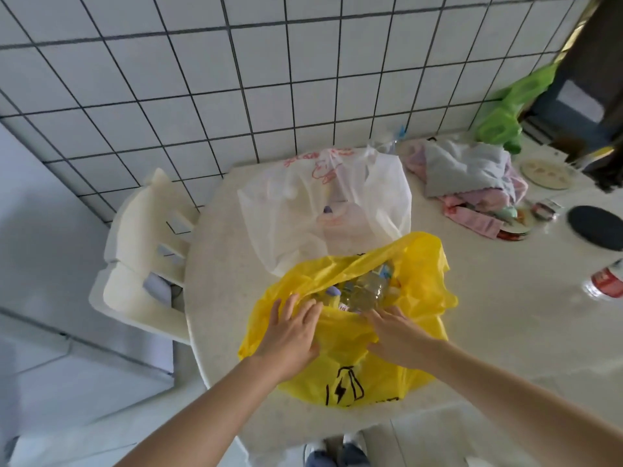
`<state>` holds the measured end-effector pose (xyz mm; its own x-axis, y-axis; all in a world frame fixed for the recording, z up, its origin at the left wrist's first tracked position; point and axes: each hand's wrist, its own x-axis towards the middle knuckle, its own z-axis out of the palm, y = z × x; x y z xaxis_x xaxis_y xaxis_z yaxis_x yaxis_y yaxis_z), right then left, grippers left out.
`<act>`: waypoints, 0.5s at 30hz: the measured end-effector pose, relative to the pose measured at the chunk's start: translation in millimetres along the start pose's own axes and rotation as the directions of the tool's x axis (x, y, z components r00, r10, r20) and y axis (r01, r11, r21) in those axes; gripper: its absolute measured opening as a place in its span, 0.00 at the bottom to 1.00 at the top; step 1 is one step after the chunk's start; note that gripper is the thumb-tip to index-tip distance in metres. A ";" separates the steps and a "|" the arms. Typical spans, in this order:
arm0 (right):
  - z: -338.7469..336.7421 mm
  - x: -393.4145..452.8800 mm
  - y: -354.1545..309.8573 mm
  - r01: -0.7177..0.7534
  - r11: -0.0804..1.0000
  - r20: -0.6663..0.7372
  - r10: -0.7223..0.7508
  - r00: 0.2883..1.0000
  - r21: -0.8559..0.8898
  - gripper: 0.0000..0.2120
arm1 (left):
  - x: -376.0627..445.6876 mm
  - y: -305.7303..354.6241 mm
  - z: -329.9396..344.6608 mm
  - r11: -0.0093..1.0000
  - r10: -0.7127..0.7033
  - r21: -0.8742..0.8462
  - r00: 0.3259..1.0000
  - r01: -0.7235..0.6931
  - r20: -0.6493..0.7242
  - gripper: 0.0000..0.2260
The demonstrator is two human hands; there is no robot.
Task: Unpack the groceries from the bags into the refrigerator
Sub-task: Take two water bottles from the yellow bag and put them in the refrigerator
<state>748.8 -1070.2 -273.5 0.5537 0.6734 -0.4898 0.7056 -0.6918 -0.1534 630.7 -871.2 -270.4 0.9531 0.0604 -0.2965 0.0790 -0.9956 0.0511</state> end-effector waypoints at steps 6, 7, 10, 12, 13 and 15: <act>5.2 -5.5 5.6 0.184 0.983 0.030 -0.184 0.983 -0.024 0.13 | -2.9 -3.6 7.2 0.989 0.137 0.085 0.970 -0.122 -0.202 0.22; 6.9 -9.6 6.4 0.219 0.975 0.043 -0.217 0.975 -0.041 0.13 | -4.7 -6.1 10.5 0.975 0.204 0.134 0.946 -0.175 -0.252 0.17; 18.6 -20.5 11.1 0.263 0.965 0.063 -0.262 0.963 -0.002 0.14 | -15.4 -11.3 15.4 0.935 0.351 0.166 0.887 -0.314 -0.300 0.10; 22.6 -29.1 11.9 0.302 0.953 0.062 -0.300 0.952 -0.024 0.15 | -26.0 -13.0 18.2 0.923 0.384 0.157 0.855 -0.351 -0.349 0.06; 23.9 -33.3 12.1 0.338 0.938 0.055 -0.335 0.941 -0.081 0.14 | -30.6 -14.2 21.1 0.923 0.385 0.156 0.842 -0.352 -0.378 0.05; 22.3 -43.4 11.7 0.386 0.898 0.038 -0.387 0.921 -0.210 0.14 | -41.4 -15.7 26.6 0.936 0.352 0.128 0.845 -0.329 -0.403 0.13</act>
<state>723.2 -1113.4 -273.2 0.2201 0.8781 -0.4248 0.9404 -0.3068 -0.1468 582.2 -860.0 -284.3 0.9506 -0.2705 0.1522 -0.2771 -0.9606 0.0234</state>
